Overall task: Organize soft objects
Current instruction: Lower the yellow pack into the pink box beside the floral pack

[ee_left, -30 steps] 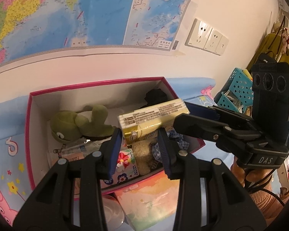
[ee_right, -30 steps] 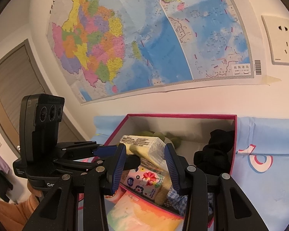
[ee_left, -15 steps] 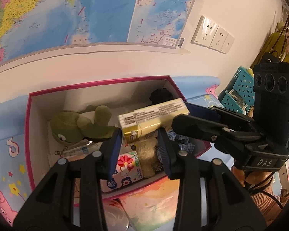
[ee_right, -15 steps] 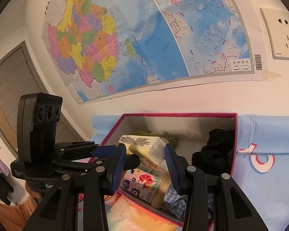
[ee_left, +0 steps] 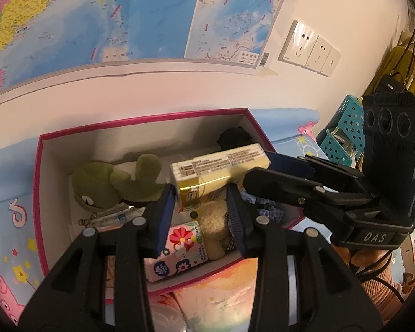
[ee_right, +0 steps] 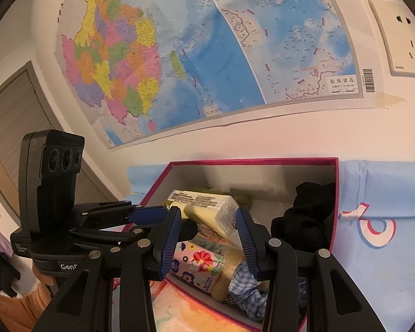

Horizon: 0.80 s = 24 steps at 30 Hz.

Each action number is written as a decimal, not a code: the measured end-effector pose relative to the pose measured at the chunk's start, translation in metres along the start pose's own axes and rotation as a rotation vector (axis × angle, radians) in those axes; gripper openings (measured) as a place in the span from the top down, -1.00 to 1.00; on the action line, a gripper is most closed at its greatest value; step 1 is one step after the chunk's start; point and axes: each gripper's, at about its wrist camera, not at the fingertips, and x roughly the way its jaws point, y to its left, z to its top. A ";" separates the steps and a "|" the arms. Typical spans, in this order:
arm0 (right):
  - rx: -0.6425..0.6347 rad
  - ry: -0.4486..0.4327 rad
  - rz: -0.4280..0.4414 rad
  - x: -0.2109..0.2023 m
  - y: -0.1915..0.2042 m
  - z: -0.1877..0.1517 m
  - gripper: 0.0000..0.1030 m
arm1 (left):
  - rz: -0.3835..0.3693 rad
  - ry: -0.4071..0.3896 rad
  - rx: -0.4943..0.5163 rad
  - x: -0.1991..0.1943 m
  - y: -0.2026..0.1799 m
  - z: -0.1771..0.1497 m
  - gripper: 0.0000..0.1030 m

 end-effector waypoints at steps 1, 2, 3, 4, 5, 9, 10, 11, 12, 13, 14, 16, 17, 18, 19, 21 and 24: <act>0.002 0.000 -0.001 0.000 0.000 0.000 0.17 | 0.001 0.002 0.000 0.001 0.000 0.000 0.23; 0.002 0.001 -0.002 0.000 -0.001 0.000 0.17 | 0.002 0.002 0.001 0.001 0.000 0.000 0.23; 0.002 0.002 -0.003 0.001 -0.001 0.000 0.17 | 0.004 0.003 0.001 0.002 0.000 0.000 0.23; 0.003 0.004 -0.004 0.001 -0.001 0.000 0.17 | 0.004 0.004 -0.001 0.002 0.000 0.001 0.23; 0.003 0.005 -0.002 0.003 -0.002 0.001 0.17 | 0.004 0.006 -0.002 0.003 0.000 0.001 0.23; 0.005 0.010 -0.002 0.004 -0.003 0.001 0.17 | 0.006 0.010 -0.005 0.005 0.001 0.001 0.23; 0.006 0.011 -0.002 0.005 -0.003 0.001 0.17 | 0.008 0.012 -0.005 0.005 0.001 0.001 0.23; 0.006 0.013 -0.002 0.006 -0.004 0.001 0.17 | 0.008 0.013 -0.006 0.006 0.001 0.001 0.23; 0.006 0.013 -0.001 0.006 -0.004 0.001 0.17 | 0.009 0.014 -0.006 0.006 0.002 0.001 0.23; 0.007 0.014 -0.001 0.007 -0.004 0.001 0.17 | 0.009 0.016 -0.008 0.006 0.002 0.002 0.23; 0.008 0.015 -0.002 0.007 -0.004 0.001 0.17 | 0.009 0.017 -0.008 0.007 0.002 0.002 0.23; 0.008 0.016 -0.003 0.008 -0.005 0.001 0.17 | 0.011 0.019 -0.008 0.008 0.003 0.003 0.23; 0.009 0.017 -0.004 0.008 -0.005 0.001 0.17 | 0.011 0.021 -0.009 0.009 0.003 0.003 0.23; 0.010 0.017 -0.004 0.009 -0.005 0.001 0.17 | 0.012 0.023 -0.009 0.009 0.003 0.003 0.23; 0.010 0.018 -0.003 0.010 -0.005 0.001 0.17 | 0.014 0.023 -0.009 0.010 0.003 0.003 0.23; 0.008 0.021 -0.005 0.011 -0.005 0.001 0.17 | 0.017 0.026 -0.009 0.010 0.003 0.004 0.23; 0.009 0.025 -0.006 0.013 -0.005 0.002 0.17 | 0.017 0.031 -0.014 0.011 0.004 0.005 0.23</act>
